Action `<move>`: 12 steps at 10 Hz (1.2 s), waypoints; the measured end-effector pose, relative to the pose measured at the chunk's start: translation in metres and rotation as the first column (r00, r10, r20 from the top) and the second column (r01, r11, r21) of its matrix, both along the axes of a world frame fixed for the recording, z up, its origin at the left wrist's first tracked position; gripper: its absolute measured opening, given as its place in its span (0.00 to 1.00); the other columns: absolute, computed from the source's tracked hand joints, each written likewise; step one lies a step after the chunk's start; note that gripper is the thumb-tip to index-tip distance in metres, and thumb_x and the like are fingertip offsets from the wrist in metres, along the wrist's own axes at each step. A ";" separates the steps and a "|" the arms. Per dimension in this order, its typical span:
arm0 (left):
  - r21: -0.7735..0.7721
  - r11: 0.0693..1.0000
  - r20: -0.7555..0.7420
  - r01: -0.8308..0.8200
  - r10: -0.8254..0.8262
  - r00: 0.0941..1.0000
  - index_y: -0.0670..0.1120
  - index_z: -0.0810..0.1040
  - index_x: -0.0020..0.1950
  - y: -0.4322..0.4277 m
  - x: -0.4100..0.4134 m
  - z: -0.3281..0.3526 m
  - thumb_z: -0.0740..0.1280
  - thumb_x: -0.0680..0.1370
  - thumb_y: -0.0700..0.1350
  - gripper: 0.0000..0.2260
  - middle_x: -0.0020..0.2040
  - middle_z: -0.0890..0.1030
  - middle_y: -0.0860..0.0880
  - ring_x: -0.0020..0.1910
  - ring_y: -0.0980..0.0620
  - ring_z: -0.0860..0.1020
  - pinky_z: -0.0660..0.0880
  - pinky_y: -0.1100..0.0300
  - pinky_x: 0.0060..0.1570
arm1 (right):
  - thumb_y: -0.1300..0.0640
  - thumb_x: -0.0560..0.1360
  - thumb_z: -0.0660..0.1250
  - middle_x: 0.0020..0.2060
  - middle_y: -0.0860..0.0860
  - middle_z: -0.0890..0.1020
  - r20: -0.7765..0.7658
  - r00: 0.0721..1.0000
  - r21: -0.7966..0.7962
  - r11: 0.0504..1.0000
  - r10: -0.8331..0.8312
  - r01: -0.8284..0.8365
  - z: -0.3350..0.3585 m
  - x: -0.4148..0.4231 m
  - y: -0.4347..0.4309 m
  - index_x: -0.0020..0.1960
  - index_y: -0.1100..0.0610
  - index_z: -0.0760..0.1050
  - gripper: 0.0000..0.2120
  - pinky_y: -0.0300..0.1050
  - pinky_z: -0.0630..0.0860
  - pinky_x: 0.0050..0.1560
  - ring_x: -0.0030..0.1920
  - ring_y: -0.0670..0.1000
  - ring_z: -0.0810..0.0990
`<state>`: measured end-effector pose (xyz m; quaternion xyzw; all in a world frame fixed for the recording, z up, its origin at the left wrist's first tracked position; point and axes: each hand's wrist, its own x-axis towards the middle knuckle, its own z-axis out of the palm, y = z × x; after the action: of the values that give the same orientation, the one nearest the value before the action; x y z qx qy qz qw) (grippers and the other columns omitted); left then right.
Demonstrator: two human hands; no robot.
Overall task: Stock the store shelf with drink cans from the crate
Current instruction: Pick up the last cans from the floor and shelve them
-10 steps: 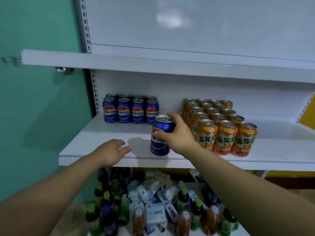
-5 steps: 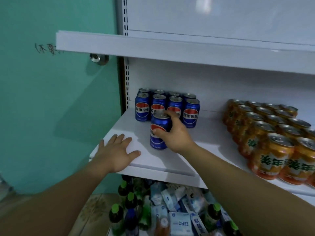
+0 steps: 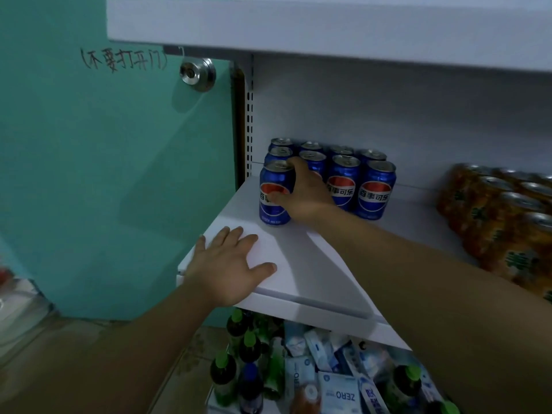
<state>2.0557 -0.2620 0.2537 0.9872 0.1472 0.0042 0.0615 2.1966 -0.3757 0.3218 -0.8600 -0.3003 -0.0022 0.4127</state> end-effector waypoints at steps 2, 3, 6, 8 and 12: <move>0.000 1.000 0.010 -0.002 0.002 1.000 0.57 0.49 0.78 0.000 -0.001 -0.002 0.48 0.75 0.70 0.34 0.79 0.47 0.53 0.77 0.52 0.44 0.42 0.43 0.74 | 0.52 0.73 0.72 0.68 0.53 0.68 0.075 0.997 -0.043 0.999 -0.006 0.010 -0.004 0.007 0.012 0.73 0.51 0.60 0.33 0.49 0.69 0.63 0.67 0.56 0.70; -0.001 1.000 0.011 -0.002 0.002 1.000 0.57 0.49 0.78 0.000 -0.001 -0.002 0.48 0.75 0.70 0.34 0.79 0.47 0.53 0.77 0.52 0.44 0.42 0.43 0.74 | 0.52 0.74 0.71 0.70 0.54 0.66 0.072 0.997 -0.042 0.999 -0.002 0.005 -0.006 0.011 0.016 0.75 0.51 0.58 0.35 0.51 0.69 0.66 0.68 0.57 0.68; -0.003 1.000 0.009 -0.003 0.003 1.000 0.56 0.49 0.78 -0.001 -0.001 0.001 0.49 0.75 0.70 0.34 0.79 0.48 0.53 0.77 0.52 0.45 0.43 0.43 0.74 | 0.48 0.76 0.68 0.76 0.52 0.58 0.031 0.999 -0.121 0.992 -0.018 0.022 -0.009 0.001 0.012 0.79 0.49 0.44 0.41 0.52 0.64 0.70 0.74 0.55 0.62; -0.075 0.997 -0.086 -0.008 0.001 0.996 0.55 0.49 0.78 -0.001 -0.002 0.014 0.51 0.76 0.69 0.34 0.79 0.46 0.51 0.78 0.51 0.44 0.42 0.41 0.74 | 0.41 0.76 0.65 0.75 0.55 0.61 0.189 0.980 -0.342 0.932 -0.057 0.120 0.020 -0.026 -0.058 0.78 0.53 0.52 0.38 0.51 0.64 0.69 0.73 0.57 0.62; -0.289 0.862 0.069 0.417 -0.415 0.907 0.51 0.59 0.77 -0.175 -0.021 0.090 0.64 0.75 0.62 0.34 0.77 0.58 0.49 0.74 0.49 0.60 0.60 0.56 0.69 | 0.37 0.76 0.60 0.72 0.57 0.66 0.359 0.866 -0.477 0.729 -0.348 0.491 0.083 -0.107 -0.258 0.76 0.53 0.59 0.34 0.54 0.68 0.67 0.69 0.60 0.68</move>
<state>2.0348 -0.4366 0.3436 0.9750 -0.0704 -0.0291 0.2088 2.0896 -0.6336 0.4046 -0.9800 -0.1323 -0.1151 0.0939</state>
